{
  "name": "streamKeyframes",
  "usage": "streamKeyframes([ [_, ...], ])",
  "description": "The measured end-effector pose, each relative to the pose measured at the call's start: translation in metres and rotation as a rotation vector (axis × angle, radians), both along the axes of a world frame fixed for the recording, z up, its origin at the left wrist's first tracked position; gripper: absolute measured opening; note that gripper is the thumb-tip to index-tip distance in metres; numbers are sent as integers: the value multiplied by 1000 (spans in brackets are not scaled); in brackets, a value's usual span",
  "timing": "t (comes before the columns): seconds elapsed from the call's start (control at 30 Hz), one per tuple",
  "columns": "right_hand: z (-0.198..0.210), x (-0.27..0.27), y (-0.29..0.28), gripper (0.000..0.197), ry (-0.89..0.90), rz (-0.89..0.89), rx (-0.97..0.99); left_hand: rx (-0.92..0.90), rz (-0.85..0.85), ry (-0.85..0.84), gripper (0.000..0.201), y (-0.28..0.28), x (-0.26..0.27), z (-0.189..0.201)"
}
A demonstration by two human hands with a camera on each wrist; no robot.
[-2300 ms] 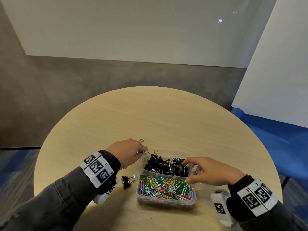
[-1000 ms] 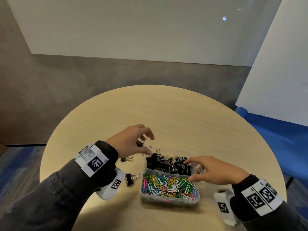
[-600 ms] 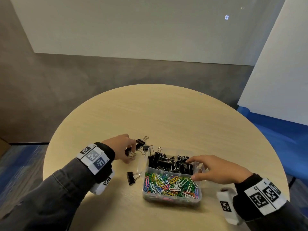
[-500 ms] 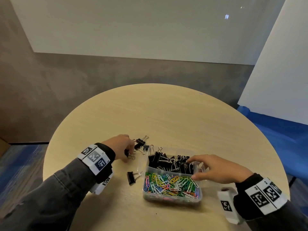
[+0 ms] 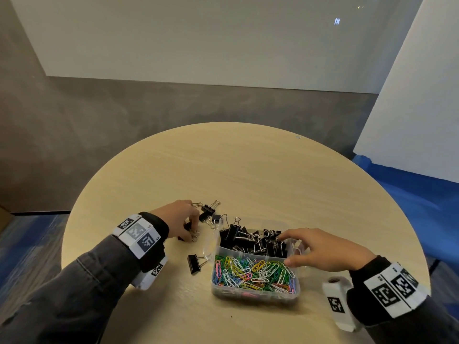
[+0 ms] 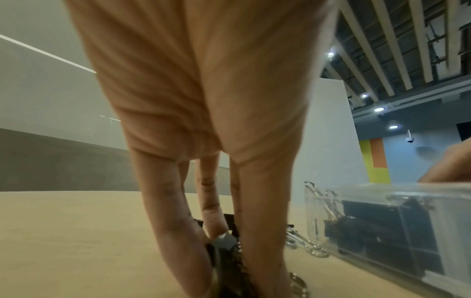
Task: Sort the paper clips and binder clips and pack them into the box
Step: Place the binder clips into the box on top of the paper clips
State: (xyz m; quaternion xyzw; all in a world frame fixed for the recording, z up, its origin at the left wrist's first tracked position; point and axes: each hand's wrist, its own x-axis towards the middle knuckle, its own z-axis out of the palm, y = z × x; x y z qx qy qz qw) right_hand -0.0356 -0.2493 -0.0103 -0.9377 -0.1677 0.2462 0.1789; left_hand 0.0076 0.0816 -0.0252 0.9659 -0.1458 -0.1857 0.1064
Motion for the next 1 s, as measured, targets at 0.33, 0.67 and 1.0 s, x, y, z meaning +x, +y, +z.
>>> streamKeyframes([
  [0.33, -2, 0, 0, 56, -13, 1, 2, -51, 90, 151, 40, 4, -1, -1],
  [0.67, -2, 0, -1, 56, -8, -2, 3, 29, 69, 163, 18, 1, -4, 1],
  [1.0, -2, 0, 0, 56, -6, 1, 7, 150, 73, 192, 19, -6, -7, 0],
])
